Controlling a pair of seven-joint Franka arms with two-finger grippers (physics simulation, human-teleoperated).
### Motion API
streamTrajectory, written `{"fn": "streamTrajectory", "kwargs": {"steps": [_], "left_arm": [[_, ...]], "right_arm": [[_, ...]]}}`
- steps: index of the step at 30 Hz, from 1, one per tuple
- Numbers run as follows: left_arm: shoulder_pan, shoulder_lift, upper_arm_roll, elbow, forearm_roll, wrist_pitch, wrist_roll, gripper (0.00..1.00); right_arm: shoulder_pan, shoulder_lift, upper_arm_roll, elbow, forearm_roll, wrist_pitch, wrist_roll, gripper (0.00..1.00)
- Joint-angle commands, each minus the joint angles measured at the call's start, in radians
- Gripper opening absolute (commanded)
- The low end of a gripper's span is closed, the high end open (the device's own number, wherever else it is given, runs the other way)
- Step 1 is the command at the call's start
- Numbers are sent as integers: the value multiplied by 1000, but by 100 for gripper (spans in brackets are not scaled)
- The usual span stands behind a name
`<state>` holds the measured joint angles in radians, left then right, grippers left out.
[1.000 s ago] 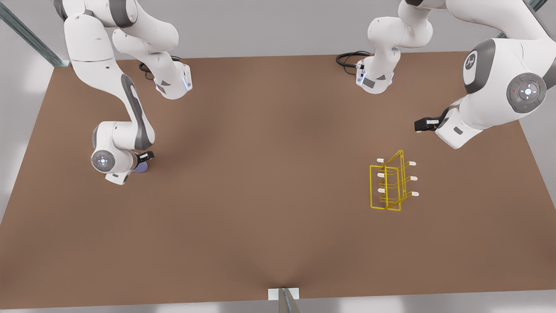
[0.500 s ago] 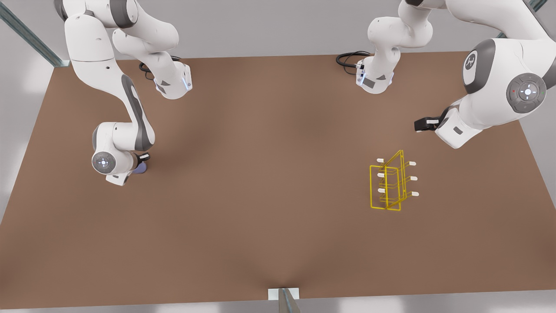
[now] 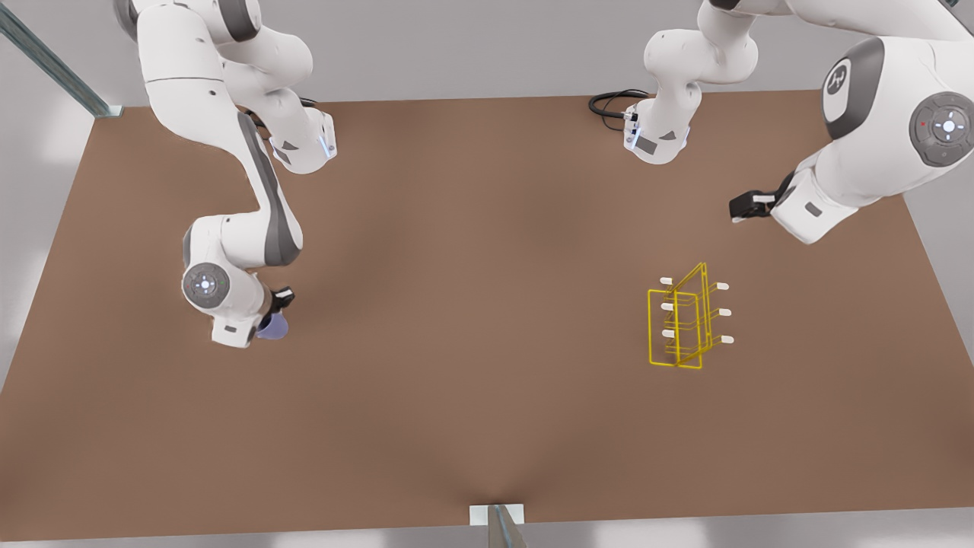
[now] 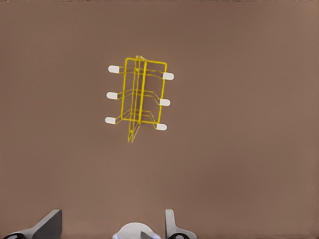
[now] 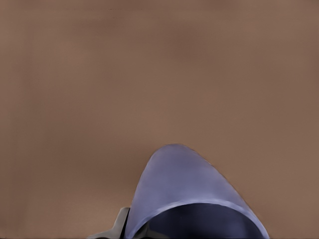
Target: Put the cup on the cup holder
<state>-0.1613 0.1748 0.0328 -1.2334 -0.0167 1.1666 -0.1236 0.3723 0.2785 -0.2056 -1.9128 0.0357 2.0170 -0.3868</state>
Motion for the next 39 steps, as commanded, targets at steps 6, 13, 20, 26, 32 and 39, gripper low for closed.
{"fn": "streamTrajectory", "kwargs": {"steps": [6, 13, 20, 26, 32, 39], "left_arm": [[-21, 17, -5, 3, -8, 33, -4, 100], [89, -57, -77, -251, 12, 206, 62, 100], [95, -55, -76, -314, 12, 245, 61, 100], [95, -55, -77, -314, 12, 245, 55, 100], [95, -55, -77, -314, 12, 242, 53, 100], [95, -51, -77, -314, 12, 245, 52, 100]], "right_arm": [[257, 189, -1, 320, 852, -1, 102, 21], [416, 631, 0, 808, 1491, 273, 77, 21], [438, 726, 0, 750, 1742, 273, -168, 21], [459, 789, 0, 756, 1857, 267, -178, 21], [459, 823, 0, 758, 1857, 267, -198, 21], [455, 823, 0, 753, 1853, 264, -216, 100]]}}
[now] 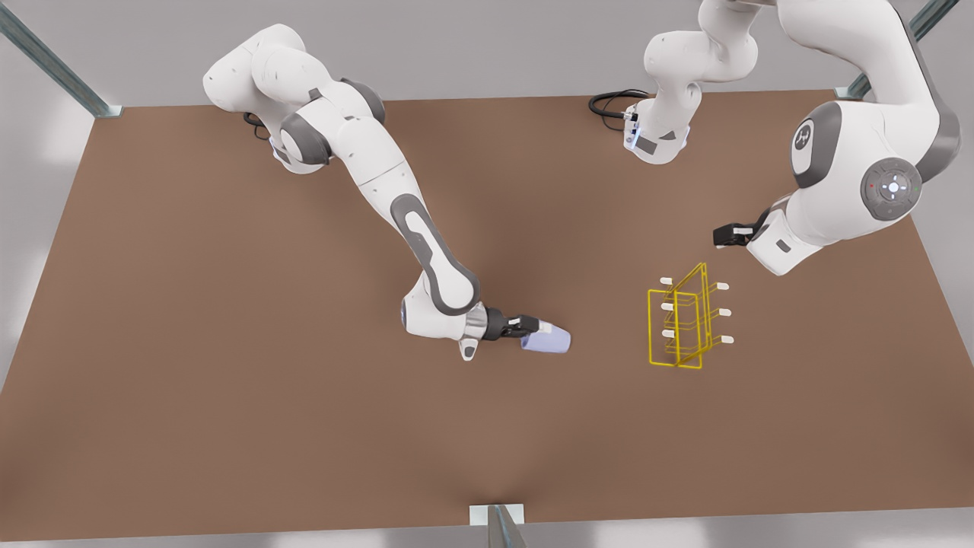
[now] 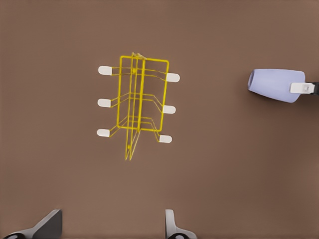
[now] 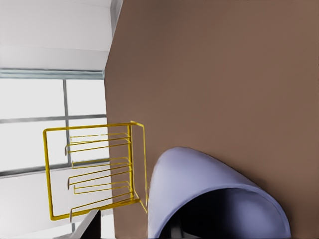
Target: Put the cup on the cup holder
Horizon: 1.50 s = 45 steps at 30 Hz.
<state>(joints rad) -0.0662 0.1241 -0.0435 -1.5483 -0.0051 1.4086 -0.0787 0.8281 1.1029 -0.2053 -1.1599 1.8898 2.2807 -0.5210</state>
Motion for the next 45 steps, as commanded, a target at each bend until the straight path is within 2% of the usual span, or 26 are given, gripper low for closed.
{"fn": "streamTrajectory", "kwargs": {"steps": [1, 7, 9, 11, 13, 15, 16, 17, 18, 19, 20, 21, 22, 23, 26, 28, 31, 34, 45], "left_arm": [[0, 0, 1, 0, 1, 1, 7, 100], [-12, 2, -1, -3, 1, 1, -56, 100], [-122, 41, -12, -29, 1, 67, -507, 100], [-165, 104, -88, -32, 1, 156, -904, 100], [-201, 180, -96, -32, -1, 278, -1231, 100], [-225, 242, -101, -32, -3, 430, -1570, 100], [-234, 281, -101, -32, -1, 512, -1751, 100], [-239, 321, -99, -30, 1, 558, -1903, 100], [-257, 350, -99, -29, -2, 570, -1960, 100], [-264, 376, -95, -21, -4, 584, -2017, 100], [-256, 433, -92, 36, -3, 602, -2141, 100], [-251, 448, -84, 57, -4, 602, -2244, 100], [-250, 451, -84, 57, -3, 635, -2369, 100], [-250, 466, -82, 56, -1, 676, -2474, 100], [-250, 493, -82, 51, -7, 770, -2676, 100], [-253, 508, -84, 51, -3, 802, -2739, 100], [-270, 522, -108, 51, -1, 828, -2439, 100], [-274, 559, -139, 51, -3, 863, -2465, 100], [-311, 611, -141, 39, -1, 972, -2460, 100]], "right_arm": [[-7, -3, 0, -1, -8, -30, -80, 100], [-66, -26, 0, -55, -86, -135, -65, 100], [-78, -37, 0, -76, -87, -153, -62, 100], [-121, -90, 0, -147, -162, -219, -60, 100], [-219, -146, 0, -215, -317, -346, -60, 100], [-395, -163, -8, -208, -668, -604, -62, 100], [-483, -164, -11, -178, -944, -765, -76, 100], [-547, -210, -25, -92, -1308, -935, -82, 100], [-526, -323, -83, -60, -1498, -1012, -67, 100], [-529, -420, -77, -35, -1644, -1014, 4, 100], [-535, -527, -14, -31, -1788, -1015, 76, 100], [-550, -667, 98, -43, -1943, -1015, 237, 100], [-601, -797, 187, -84, -1962, -1049, 393, 100], [-596, -874, 188, -84, -1960, -1078, 496, 100], [-598, -982, 190, -141, -1960, -1110, 515, 100], [-601, -1000, 188, -175, -1960, -1110, 516, 100], [-601, -994, 187, -207, -1963, -1103, 550, 100], [-587, -989, 182, -196, -2000, -1093, 598, 100], [-593, -976, 182, -192, -1991, -1095, 598, 100]]}}
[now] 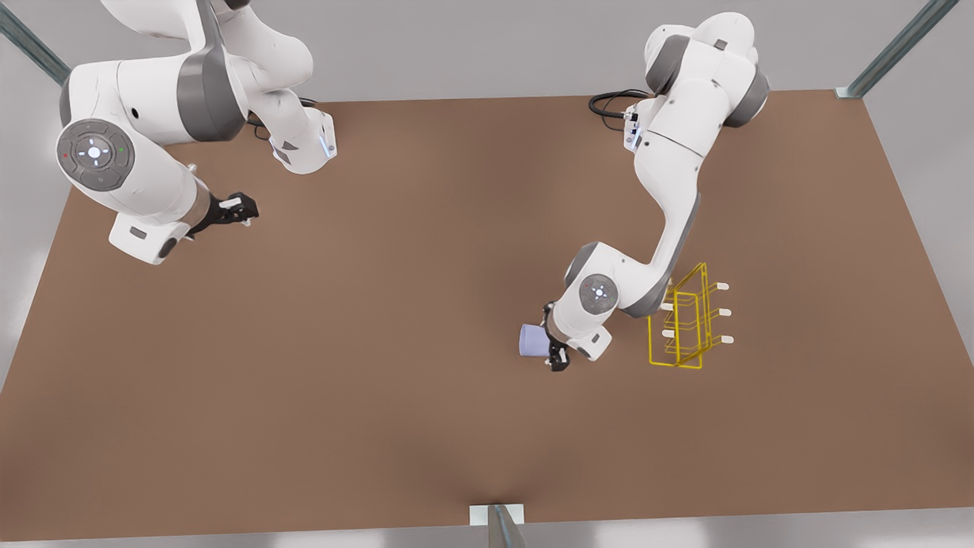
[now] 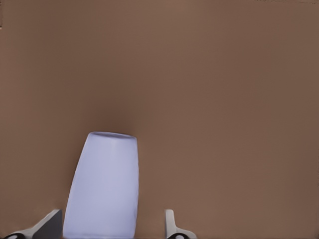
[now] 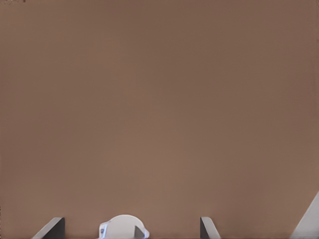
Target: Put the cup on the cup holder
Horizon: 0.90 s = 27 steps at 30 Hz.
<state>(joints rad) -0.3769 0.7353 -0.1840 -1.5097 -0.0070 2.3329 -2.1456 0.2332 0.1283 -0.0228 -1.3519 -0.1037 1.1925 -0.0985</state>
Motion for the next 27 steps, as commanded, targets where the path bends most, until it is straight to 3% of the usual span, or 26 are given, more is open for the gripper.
{"fn": "streamTrajectory", "kwargs": {"steps": [1, 7, 9, 27], "left_arm": [[0, 9, 0, 0, 4, 48, -384, 100], [-2, 27, -2, -1, 1, 54, -329, 100], [-2, 22, -5, -10, 1, 51, -258, 100], [39, -11, -22, -49, -16, -29, 235, 100]], "right_arm": [[2, -1, 0, 0, 4, -7, 175, 100], [-2, 1, 6, 2, 75, -24, 161, 100], [-80, 31, 3, 0, 157, -16, 126, 100], [-80, 83, 3, 8, 157, -14, 114, 100]]}}
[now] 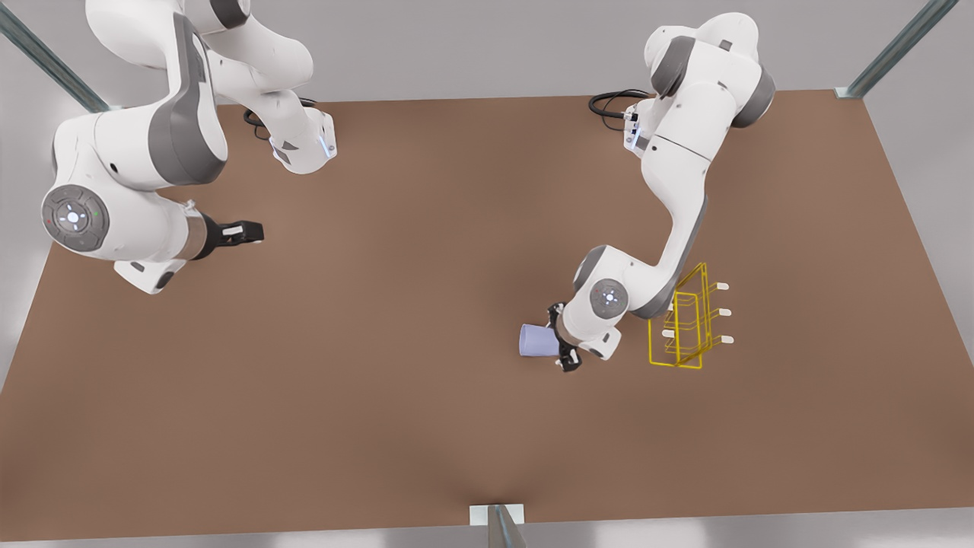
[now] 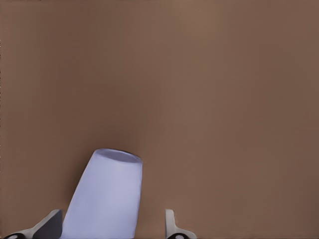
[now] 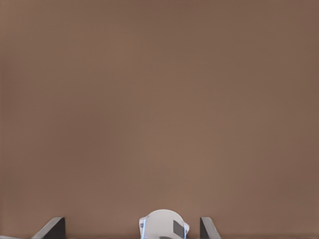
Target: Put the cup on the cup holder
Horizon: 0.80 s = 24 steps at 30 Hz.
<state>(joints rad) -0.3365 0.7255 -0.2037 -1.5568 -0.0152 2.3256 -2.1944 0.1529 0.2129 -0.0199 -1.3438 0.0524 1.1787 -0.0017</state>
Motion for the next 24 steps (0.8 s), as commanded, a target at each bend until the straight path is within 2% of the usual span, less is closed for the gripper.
{"fn": "streamTrajectory", "kwargs": {"steps": [1, 5, 10, 18, 24], "left_arm": [[-1, -3, -8, -20, -8, -35, 398, 100], [-1, -1, -14, -35, -8, -49, 461, 100], [-1, 6, -14, -35, -54, 3, 449, 100], [-1, 15, -14, -31, -85, 28, 325, 100], [-1, 63, -11, 35, -81, 26, 217, 100]], "right_arm": [[-1, 3, 0, 2, 1, -1, 12, 100], [8, 11, 3, 17, -8, 58, 43, 100], [24, 8, 3, 31, -172, 93, 65, 100], [16, 9, 3, 28, -183, 87, 58, 100], [25, 19, 5, 26, -207, 91, 55, 100]]}}
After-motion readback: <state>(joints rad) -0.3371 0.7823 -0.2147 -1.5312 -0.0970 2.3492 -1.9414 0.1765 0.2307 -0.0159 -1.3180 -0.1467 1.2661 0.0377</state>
